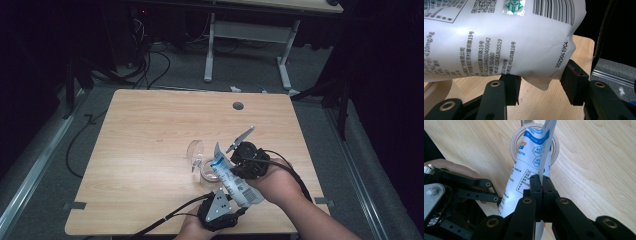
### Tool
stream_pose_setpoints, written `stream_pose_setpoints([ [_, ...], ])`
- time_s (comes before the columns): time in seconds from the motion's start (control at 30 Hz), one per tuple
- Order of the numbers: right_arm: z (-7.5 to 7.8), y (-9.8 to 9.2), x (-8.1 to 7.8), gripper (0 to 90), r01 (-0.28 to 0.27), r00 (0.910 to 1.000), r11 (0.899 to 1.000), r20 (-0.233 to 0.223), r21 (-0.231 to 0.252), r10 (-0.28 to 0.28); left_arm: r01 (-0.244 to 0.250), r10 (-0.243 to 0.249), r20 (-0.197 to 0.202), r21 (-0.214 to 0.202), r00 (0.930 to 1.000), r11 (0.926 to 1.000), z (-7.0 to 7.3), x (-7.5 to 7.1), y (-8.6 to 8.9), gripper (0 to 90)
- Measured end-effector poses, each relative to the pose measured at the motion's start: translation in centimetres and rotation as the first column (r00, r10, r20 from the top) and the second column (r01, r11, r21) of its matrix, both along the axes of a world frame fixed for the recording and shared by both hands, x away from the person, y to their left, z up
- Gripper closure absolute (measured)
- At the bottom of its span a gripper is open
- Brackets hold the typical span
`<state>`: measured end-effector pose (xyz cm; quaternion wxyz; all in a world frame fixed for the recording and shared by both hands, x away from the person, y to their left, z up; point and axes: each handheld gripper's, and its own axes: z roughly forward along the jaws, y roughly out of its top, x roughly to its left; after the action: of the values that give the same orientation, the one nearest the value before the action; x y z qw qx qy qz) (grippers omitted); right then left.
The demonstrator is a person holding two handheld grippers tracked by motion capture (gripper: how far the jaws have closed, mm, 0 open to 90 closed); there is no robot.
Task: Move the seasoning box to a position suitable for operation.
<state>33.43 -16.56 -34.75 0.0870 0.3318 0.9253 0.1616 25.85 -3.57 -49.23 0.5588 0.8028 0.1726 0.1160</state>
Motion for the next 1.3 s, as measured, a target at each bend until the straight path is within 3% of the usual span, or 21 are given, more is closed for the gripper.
stream_pose_setpoints([
  [0.57, -0.1, 0.0, 0.7, 90.0, 0.0, 0.9999, 1.0, -0.017, 0.0, 0.0, 0.003, -0.003, 0.006, -0.006, 1.0, 1.0, 0.5, 0.1, -0.4, 55.0],
  [1.3, 0.4, 0.4, 1.0, 90.0, -0.009, 0.9999, 1.0, -0.004, -0.007, 0.009, -0.008, 0.008, 0.015, -0.02, 0.9999, 0.9998, 1.0, 0.3, -0.3, 55.8],
])
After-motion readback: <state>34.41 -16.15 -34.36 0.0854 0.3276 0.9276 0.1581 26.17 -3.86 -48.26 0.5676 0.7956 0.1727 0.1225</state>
